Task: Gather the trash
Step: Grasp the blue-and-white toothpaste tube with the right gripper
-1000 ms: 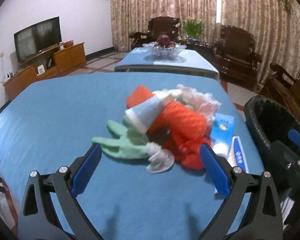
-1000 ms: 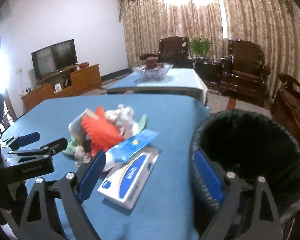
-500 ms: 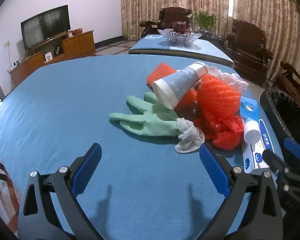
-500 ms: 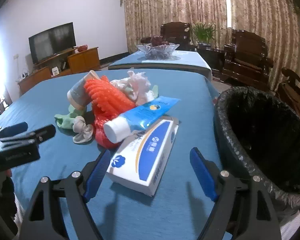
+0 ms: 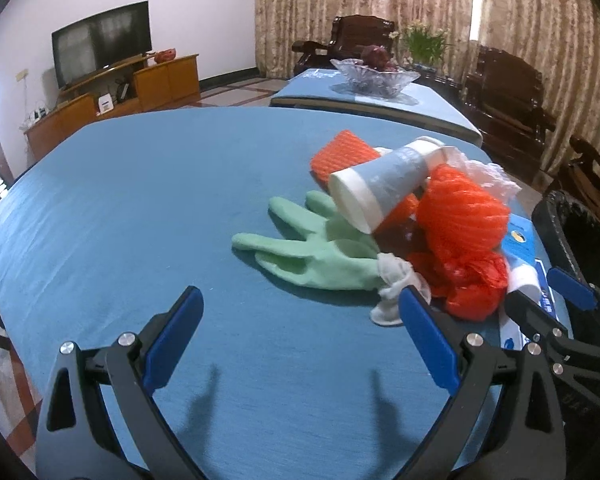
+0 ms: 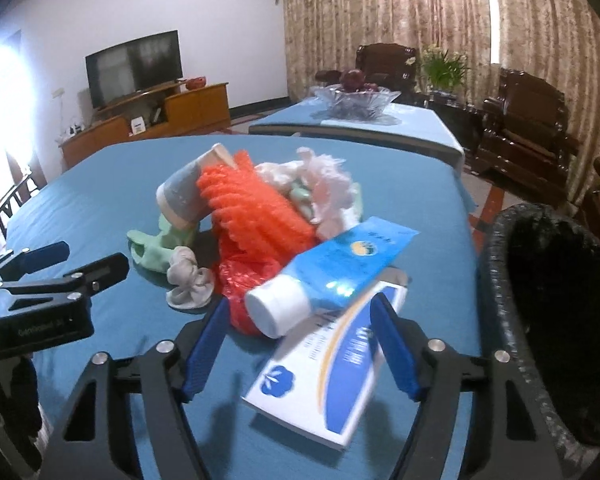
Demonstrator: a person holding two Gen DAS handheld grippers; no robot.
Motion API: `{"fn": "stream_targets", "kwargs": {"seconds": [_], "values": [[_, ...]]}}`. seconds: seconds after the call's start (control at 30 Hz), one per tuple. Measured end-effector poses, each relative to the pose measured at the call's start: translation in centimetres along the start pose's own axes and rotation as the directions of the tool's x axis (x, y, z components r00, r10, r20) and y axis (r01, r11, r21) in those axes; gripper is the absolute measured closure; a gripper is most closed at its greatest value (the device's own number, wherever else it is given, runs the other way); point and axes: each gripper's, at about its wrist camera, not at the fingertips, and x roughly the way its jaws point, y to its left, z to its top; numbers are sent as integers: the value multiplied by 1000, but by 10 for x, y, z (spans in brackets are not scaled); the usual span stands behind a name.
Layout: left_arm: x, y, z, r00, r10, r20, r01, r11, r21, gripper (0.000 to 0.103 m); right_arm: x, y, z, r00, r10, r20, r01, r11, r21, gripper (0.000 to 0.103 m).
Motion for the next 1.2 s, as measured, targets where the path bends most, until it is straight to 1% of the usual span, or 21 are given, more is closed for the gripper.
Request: {"fn": "stream_targets", "kwargs": {"seconds": [0.1,0.2,0.3,0.4,0.57,0.7,0.8,0.83,0.87,0.93,1.0,1.13,1.2], "values": [[3,-1,0,1000,1,-7,-1,1000,1,8,6,0,3,1000,-18,-17,18,1000,7,36],[4,-3,0,1000,-5,-8,5,1000,4,8,5,-8,3,999,-28,-24,29,1000,12,37],[6,-5,0,1000,-14,-11,14,1000,0,8,-4,-19,2,998,-56,-29,56,998,1,37],[7,-9,0,1000,-23,-11,23,1000,5,8,-9,-32,0,996,-77,-41,78,997,21,37],[6,-16,-2,999,-32,-8,33,999,19,8,-4,-36,2,997,-59,-50,61,997,53,37],[5,-16,0,1000,-29,-1,29,999,21,8,11,-33,5,996,-61,-63,66,994,83,44],[4,-14,2,1000,-24,3,24,1000,17,8,14,-32,3,997,-51,-58,57,993,101,49],[4,-14,3,1000,-23,5,23,1000,17,8,15,-33,5,997,-54,-60,59,993,99,54],[4,-14,3,1000,-22,6,22,1000,16,8,14,-34,5,997,-57,-59,63,993,96,56],[4,-15,4,1000,-22,8,22,1000,18,8,11,-38,5,997,-56,-59,61,994,92,68],[5,-16,5,1000,-25,7,25,999,20,8,6,-46,5,997,-35,-63,41,994,102,72],[6,-21,4,999,-37,3,37,999,25,8,4,-53,2,997,-21,-78,29,995,95,73],[6,-25,3,999,-41,4,41,999,34,8,4,-53,3,997,-20,-78,27,996,90,70]]}}
